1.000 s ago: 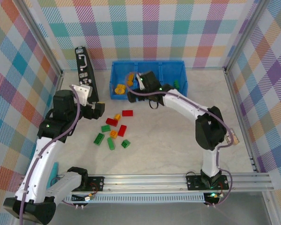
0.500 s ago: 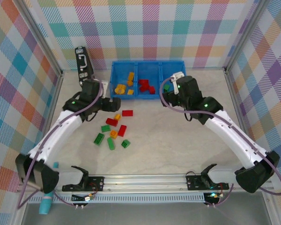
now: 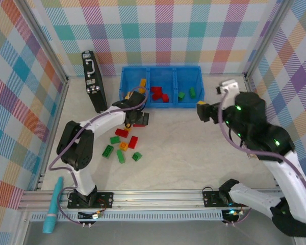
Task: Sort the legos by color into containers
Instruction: Pick up the lego from the center of the table.
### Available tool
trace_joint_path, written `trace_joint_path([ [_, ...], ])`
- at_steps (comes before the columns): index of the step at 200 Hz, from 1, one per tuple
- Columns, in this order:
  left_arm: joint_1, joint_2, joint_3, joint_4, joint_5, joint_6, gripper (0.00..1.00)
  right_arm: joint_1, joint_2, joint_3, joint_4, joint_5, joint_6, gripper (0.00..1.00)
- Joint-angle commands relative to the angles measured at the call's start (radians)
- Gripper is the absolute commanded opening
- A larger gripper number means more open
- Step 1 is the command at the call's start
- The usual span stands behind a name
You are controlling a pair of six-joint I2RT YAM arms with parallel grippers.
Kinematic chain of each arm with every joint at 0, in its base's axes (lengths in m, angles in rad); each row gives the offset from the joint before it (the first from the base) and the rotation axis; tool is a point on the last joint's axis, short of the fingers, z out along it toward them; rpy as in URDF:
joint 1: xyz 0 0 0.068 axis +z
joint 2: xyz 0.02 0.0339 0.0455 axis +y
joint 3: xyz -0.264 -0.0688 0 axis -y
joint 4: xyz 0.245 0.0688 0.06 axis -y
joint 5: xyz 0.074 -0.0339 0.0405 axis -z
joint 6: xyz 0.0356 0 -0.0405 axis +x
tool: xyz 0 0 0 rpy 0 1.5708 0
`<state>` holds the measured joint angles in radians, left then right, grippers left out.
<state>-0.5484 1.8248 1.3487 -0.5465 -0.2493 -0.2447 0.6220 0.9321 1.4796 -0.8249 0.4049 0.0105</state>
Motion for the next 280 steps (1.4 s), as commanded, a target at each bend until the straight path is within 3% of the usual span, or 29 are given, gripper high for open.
trace_joint_path([
  [1, -0.019, 0.055, 0.069, 0.035, -0.029, -0.020, 1.00, 0.000, 0.014, -0.047, 0.144, 0.058, -0.053, 0.99],
  [21, -0.022, 0.101, 0.090, 0.044, -0.031, -0.019, 1.00, 0.001, 0.080, -0.024, 0.115, 0.117, -0.072, 0.99],
  [84, -0.022, 0.228, 0.164, 0.020, -0.047, -0.039, 1.00, 0.001, 0.099, -0.091, 0.180, -0.016, -0.099, 0.99],
  [164, -0.020, 0.293, 0.195, -0.056, -0.075, -0.111, 1.00, 0.001, 0.157, -0.072, 0.193, -0.057, -0.089, 0.99],
  [280, 0.011, 0.294, 0.123, -0.024, 0.017, -0.198, 0.68, 0.001, 0.205, -0.044, 0.169, -0.063, -0.093, 0.99],
])
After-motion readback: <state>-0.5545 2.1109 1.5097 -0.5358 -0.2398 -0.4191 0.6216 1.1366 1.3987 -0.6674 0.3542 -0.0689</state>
